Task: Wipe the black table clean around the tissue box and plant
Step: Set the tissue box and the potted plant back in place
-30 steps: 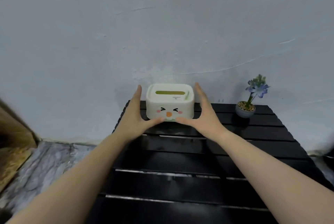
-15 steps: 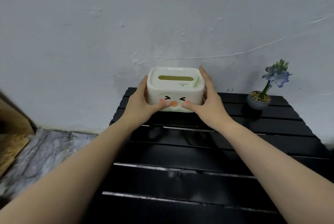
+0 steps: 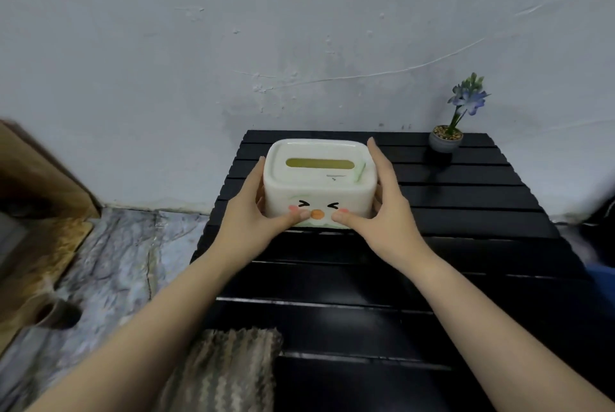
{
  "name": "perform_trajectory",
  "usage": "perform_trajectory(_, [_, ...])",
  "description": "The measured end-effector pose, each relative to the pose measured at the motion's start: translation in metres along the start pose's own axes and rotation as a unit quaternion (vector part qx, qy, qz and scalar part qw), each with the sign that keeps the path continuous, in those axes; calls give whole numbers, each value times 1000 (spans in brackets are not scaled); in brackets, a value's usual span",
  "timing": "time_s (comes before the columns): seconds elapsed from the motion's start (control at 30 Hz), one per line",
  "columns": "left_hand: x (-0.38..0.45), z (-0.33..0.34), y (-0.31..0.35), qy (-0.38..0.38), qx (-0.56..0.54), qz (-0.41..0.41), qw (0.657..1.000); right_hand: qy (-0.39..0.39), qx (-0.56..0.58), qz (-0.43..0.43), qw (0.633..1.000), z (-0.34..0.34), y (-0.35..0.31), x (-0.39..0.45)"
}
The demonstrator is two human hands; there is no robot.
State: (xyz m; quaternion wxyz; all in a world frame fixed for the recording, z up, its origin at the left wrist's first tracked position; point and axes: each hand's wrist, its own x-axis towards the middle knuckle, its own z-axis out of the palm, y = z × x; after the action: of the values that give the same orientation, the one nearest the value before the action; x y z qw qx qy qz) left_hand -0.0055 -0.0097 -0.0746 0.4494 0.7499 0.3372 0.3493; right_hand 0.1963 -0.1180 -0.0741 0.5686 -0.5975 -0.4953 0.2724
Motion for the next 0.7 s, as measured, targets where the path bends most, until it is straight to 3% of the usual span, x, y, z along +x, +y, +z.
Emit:
perform_trajectory(0.5, [-34,-2,-15,16,12,-63,998,-28,-22,20,999,1,2,-20])
perform_trajectory(0.6, [-38,-6,-2,58,50,-59,995,-12,-52,12,999,-10,-4,-22])
perform_trajectory(0.7, [-40,-4,24,146,100,-16,984,30,-63,-9,998,-29,-10,-24])
